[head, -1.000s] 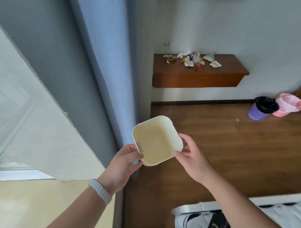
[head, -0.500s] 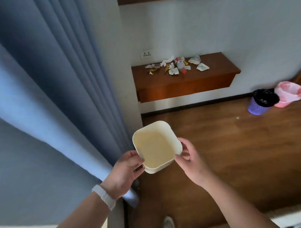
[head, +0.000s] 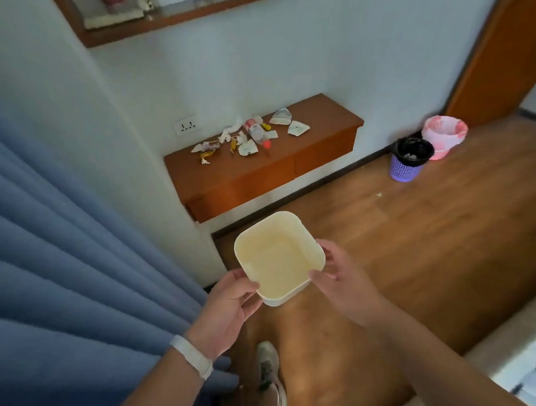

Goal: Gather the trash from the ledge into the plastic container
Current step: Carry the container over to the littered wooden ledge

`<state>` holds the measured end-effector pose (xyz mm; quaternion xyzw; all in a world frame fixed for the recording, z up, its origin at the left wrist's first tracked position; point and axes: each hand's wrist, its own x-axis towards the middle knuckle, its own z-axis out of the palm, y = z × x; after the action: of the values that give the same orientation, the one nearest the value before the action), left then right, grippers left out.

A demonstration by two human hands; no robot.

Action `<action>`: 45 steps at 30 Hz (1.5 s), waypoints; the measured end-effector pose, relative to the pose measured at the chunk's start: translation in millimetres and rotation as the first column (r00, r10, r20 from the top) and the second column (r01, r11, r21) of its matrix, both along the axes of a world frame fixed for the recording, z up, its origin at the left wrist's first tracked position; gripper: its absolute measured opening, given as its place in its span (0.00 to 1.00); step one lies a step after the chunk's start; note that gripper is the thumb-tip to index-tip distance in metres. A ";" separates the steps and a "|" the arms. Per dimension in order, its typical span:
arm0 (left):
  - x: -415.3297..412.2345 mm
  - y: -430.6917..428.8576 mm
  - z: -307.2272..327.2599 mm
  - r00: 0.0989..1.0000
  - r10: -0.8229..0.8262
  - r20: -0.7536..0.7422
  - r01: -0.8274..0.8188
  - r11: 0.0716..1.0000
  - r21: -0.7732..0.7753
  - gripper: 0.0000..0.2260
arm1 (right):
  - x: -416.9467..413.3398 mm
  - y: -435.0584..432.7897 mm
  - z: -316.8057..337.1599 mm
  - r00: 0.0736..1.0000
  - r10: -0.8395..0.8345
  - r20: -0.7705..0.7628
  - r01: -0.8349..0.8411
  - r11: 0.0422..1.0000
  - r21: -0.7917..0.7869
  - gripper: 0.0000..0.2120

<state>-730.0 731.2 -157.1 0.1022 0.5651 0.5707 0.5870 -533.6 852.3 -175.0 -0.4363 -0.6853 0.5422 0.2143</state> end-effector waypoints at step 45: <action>-58.9 531.4 9.0 0.983 -0.185 0.012 0.185 0.983 -0.008 0.13 | -28.5 489.4 21.7 0.990 -0.104 0.098 0.089 0.985 0.145 0.24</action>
<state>-788.9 1262.6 -148.2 0.1484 0.5524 0.5116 0.6411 -562.2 1341.7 -153.3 -0.4808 -0.7100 0.4580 0.2343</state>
